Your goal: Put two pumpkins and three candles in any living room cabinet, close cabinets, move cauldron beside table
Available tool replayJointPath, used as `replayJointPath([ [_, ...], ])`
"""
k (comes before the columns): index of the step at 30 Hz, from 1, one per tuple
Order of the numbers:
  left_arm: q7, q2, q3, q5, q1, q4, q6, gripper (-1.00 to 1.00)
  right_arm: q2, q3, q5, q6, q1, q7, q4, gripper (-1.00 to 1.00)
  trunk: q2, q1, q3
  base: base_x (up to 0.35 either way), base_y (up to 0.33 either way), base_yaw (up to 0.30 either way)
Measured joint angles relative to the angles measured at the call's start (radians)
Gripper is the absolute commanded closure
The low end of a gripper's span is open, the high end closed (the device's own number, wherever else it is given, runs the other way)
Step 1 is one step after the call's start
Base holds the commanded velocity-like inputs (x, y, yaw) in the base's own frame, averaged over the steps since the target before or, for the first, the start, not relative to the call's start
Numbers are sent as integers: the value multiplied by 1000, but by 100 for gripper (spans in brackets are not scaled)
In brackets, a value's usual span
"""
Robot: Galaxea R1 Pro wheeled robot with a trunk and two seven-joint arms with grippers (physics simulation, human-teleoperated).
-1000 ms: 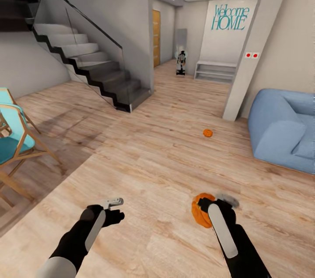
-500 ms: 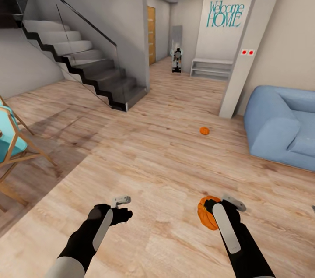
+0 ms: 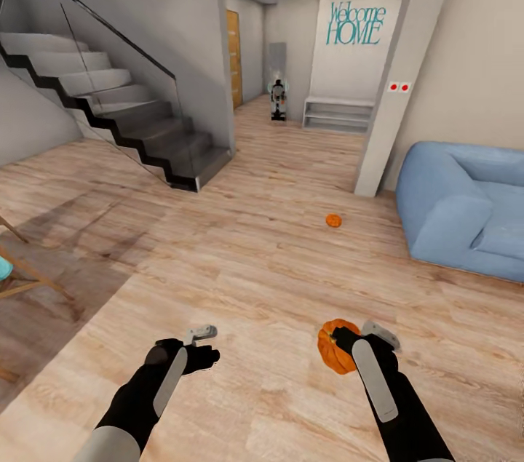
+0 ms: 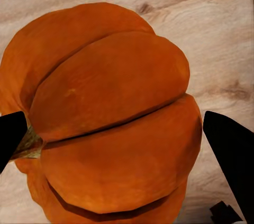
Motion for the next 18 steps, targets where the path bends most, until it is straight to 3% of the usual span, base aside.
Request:
replayJointPath([
  [10,1,0,0,0,0,0,0,-100,1,1,-26,-12,0,1,1,100,0,0,0,283,205,-283],
  [18,0,6,0,0,0,0,-1,-100,2,7,-28,-36,0,1,1,100,0,0,0,292,203,-100],
])
